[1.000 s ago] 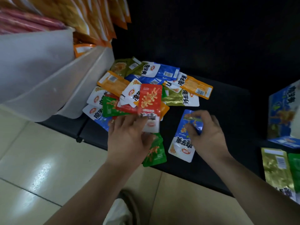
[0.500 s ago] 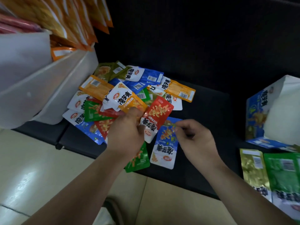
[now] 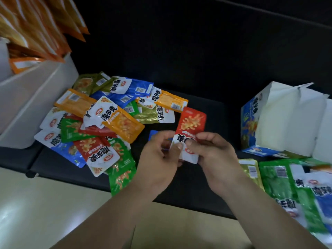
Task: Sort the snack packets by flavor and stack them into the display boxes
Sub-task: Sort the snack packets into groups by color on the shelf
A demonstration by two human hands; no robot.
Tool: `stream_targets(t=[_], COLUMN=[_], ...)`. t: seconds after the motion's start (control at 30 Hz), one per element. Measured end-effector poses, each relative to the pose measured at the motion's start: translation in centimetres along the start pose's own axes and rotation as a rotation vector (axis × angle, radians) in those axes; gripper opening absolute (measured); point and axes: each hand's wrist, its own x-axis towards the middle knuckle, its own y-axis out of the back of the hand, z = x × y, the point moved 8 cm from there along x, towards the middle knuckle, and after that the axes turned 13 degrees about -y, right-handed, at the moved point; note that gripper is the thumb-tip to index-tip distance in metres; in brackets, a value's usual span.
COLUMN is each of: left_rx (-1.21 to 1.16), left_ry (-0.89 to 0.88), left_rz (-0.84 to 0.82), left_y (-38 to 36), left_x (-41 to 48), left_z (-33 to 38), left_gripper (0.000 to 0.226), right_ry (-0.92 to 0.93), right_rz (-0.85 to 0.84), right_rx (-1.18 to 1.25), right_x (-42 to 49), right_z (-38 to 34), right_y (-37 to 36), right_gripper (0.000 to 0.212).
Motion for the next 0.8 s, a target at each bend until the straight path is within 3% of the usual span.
stream_targets(t=[0.13, 0.2, 0.23, 0.3, 0.37, 0.47, 0.57, 0.63, 0.7, 0.8], left_rx=[0.843, 1.130, 1.187, 1.203, 1.210, 1.180, 1.200, 1.242, 1.258, 1.224], left_ry=[-0.271, -0.239, -0.211, -0.202, -0.219, -0.297, -0.348, -0.220, -0.082, -0.130], left_rz=[-0.204, -0.314, -0.343, -0.369, -0.380, -0.329, -0.238, -0.218, -0.256, -0.278], left_y=[0.3, 0.8, 1.0, 0.9, 0.4, 0.9, 4.0, 7.1, 9.1, 8.8], left_x=[0.5, -0.2, -0.6, -1.4, -1.8, -1.4, 0.8, 2.6, 3.5, 3.0], left_z=[-1.0, -2.1, -2.7, -3.8, -4.4, -3.3, -1.9, -2.4, -3.8, -4.2], left_gripper=[0.038, 0.055, 0.062, 0.068, 0.069, 0.066, 0.064, 0.081, 0.093, 0.080], right_ry=[0.155, 0.189, 0.196, 0.315, 0.460, 0.396, 0.504, 0.631, 0.652, 0.583], right_rz=[0.294, 0.396, 0.426, 0.485, 0.461, 0.341, 0.311, 0.271, 0.092, -0.054], right_rx=[-0.229, -0.466, -0.635, -0.903, -1.038, -1.228, -1.085, -0.972, -1.034, -1.263], right_x=[1.6, 2.4, 2.7, 3.2, 2.7, 2.6, 1.4, -0.4, -1.7, -1.6], right_z=[-3.0, -3.9, -3.8, -3.2, -2.4, -0.2, -0.2, -0.1, 2.0, 5.8], right_y=[4.7, 5.9, 6.1, 5.8, 4.8, 3.5, 2.1, -0.1, -3.5, -5.9], right_gripper=[0.020, 0.003, 0.014, 0.041, 0.040, 0.050, 0.039, 0.033, 0.046, 0.070])
